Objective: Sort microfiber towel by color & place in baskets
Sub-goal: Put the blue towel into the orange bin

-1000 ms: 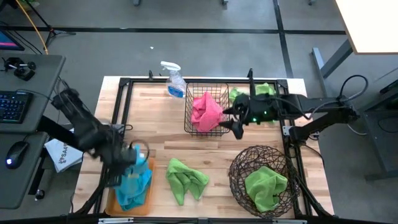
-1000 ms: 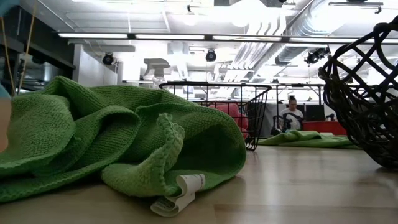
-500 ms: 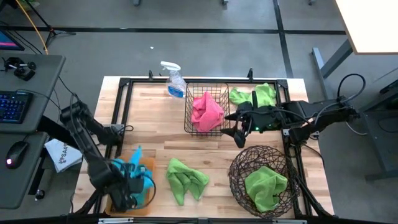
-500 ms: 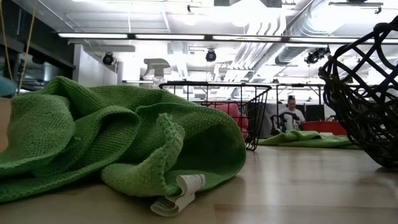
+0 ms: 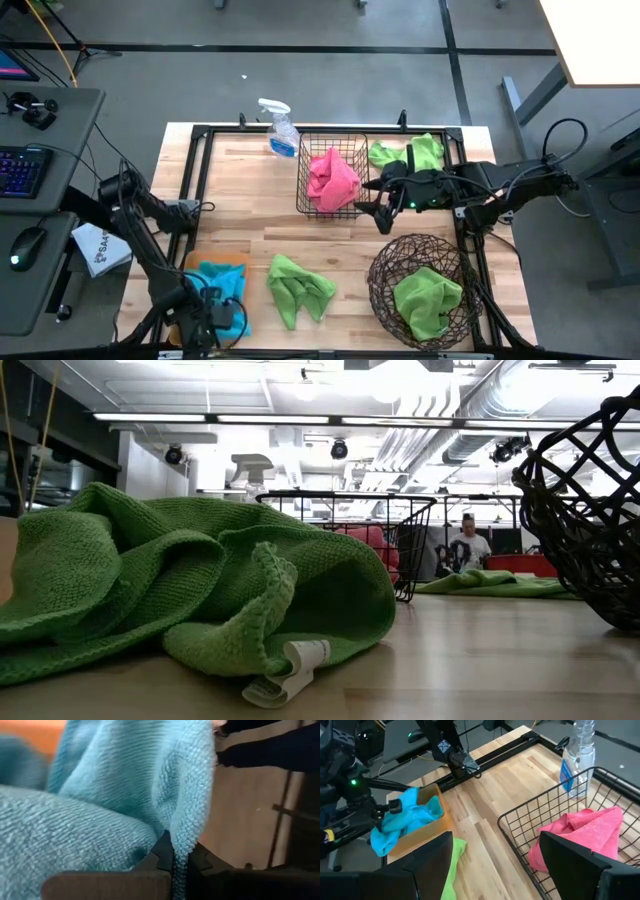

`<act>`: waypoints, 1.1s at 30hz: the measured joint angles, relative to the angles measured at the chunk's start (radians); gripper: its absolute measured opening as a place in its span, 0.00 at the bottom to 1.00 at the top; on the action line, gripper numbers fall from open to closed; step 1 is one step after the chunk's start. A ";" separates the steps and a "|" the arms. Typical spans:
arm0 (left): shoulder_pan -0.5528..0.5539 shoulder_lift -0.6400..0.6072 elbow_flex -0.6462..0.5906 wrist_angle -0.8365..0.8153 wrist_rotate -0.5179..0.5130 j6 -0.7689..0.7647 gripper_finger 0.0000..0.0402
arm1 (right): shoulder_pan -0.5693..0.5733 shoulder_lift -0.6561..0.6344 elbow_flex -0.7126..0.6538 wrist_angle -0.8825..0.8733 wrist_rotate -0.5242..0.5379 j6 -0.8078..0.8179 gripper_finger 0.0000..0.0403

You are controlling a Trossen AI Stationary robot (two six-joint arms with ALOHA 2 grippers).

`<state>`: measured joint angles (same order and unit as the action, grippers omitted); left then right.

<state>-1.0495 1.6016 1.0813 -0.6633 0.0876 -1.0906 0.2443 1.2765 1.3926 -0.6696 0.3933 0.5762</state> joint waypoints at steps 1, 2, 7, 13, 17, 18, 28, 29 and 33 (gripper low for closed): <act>0.002 -0.012 -0.004 -0.028 0.000 0.001 0.00 | 0.000 0.000 0.000 0.000 0.008 0.000 0.73; 0.003 -0.027 -0.004 -0.057 0.000 0.005 0.00 | 0.000 0.000 0.000 0.000 0.019 0.000 0.73; 0.009 -0.123 -0.005 -0.293 -0.010 0.045 0.00 | -0.002 0.000 0.000 0.000 0.046 0.000 0.73; 0.008 -0.213 -0.069 -0.459 0.027 0.053 0.00 | -0.002 0.000 0.000 0.000 0.078 0.001 0.73; 0.009 -0.242 -0.217 -0.260 0.134 0.027 0.00 | -0.002 0.000 0.000 0.000 0.077 0.025 0.73; 0.010 -0.243 -0.247 -0.204 0.135 0.019 0.00 | -0.002 0.000 0.000 0.000 0.077 0.029 0.73; 0.109 -0.235 -0.315 0.047 -0.056 0.137 0.00 | -0.002 0.000 0.000 0.000 0.137 0.030 0.73; 0.116 -0.226 -0.314 0.019 -0.058 0.159 0.00 | -0.002 0.000 0.000 0.000 0.145 0.030 0.73; 0.122 -0.177 -0.315 -0.071 -0.036 0.215 0.00 | -0.002 0.000 0.000 0.000 0.150 0.030 0.73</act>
<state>-0.9275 1.4245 0.7659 -0.7339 0.0518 -0.8761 0.2420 1.2770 1.3926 -0.6693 0.5430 0.6064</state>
